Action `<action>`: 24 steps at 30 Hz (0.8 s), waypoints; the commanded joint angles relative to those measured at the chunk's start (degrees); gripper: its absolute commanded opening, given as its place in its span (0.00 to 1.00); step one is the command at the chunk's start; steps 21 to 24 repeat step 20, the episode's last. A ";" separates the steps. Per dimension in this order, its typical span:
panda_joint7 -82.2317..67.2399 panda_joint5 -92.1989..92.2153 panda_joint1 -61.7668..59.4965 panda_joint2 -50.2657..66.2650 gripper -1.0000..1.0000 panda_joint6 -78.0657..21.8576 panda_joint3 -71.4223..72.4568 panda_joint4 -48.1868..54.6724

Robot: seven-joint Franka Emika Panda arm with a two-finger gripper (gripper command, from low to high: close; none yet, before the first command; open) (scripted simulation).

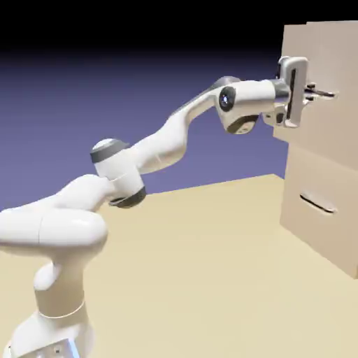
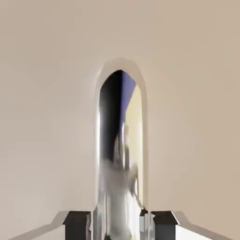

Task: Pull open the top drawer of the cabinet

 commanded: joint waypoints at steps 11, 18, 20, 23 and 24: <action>-4.08 -2.28 15.98 3.34 0.00 -6.93 -1.95 -22.84; -4.31 -4.97 23.63 6.20 1.00 -10.09 -3.96 -33.36; -4.61 -5.93 25.65 6.38 1.00 -10.26 -4.37 -35.43; -4.61 -5.93 25.65 6.38 1.00 -10.26 -4.37 -35.43; -4.61 -5.93 25.65 6.38 1.00 -10.26 -4.37 -35.43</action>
